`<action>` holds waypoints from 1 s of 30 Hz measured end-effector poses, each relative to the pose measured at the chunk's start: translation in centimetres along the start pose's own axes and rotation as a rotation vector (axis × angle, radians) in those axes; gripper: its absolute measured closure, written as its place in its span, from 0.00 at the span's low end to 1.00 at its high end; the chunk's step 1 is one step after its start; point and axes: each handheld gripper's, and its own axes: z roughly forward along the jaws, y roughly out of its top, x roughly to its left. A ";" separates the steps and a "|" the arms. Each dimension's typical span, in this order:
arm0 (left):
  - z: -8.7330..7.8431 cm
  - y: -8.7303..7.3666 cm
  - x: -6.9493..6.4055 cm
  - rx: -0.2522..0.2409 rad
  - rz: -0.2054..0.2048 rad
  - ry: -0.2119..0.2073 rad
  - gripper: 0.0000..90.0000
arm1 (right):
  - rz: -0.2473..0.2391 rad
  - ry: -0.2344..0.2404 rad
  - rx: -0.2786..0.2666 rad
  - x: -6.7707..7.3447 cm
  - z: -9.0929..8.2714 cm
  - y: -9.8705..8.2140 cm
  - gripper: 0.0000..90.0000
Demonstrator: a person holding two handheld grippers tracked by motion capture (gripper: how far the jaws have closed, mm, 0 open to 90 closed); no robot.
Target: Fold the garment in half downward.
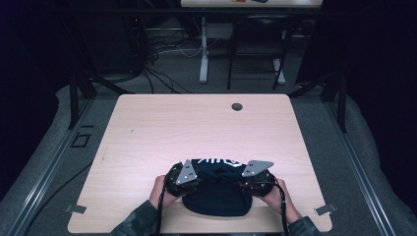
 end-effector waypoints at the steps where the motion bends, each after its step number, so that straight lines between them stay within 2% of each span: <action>1: 0.0 0.0 0.0 0.004 -0.005 -0.006 0.73 | -0.001 -0.002 0.001 0.0 0.0 0.0 0.71; 8: -0.2 -0.3 0.0 0.023 -0.035 -0.040 0.71 | 0.008 0.019 0.018 0.2 0.1 -0.3 0.69; 11: -0.3 -0.3 -0.1 0.043 -0.067 -0.040 0.58 | 0.007 0.014 0.045 0.4 0.3 -0.5 0.67; 15: -0.7 -0.4 0.1 0.042 -0.098 -0.046 0.50 | 0.018 0.016 0.040 0.4 0.2 -0.5 0.65; 17: -0.9 -0.4 0.2 0.043 -0.103 -0.048 0.47 | 0.023 0.021 0.042 0.4 0.2 -0.5 0.60; 19: -1.4 -0.5 0.2 0.039 -0.129 -0.061 0.44 | 0.029 0.028 0.050 0.4 0.2 -0.5 0.56; 20: -1.4 -0.5 0.2 0.039 -0.129 -0.061 0.43 | 0.032 0.026 0.057 0.5 0.2 -0.5 0.54; 21: -1.8 -0.7 0.2 0.028 -0.152 -0.081 0.42 | 0.033 0.028 0.061 0.5 0.2 -0.5 0.52; 24: -2.3 -0.9 0.3 0.023 -0.168 -0.088 0.40 | 0.045 0.028 0.066 0.7 0.1 -0.6 0.47; 28: -3.3 -1.0 0.8 0.023 -0.166 -0.071 0.37 | 0.064 0.029 0.074 0.9 -0.4 -0.8 0.39; 30: -3.9 -1.0 1.1 0.012 -0.165 -0.034 0.36 | 0.080 0.026 0.071 0.9 -0.6 -1.0 0.36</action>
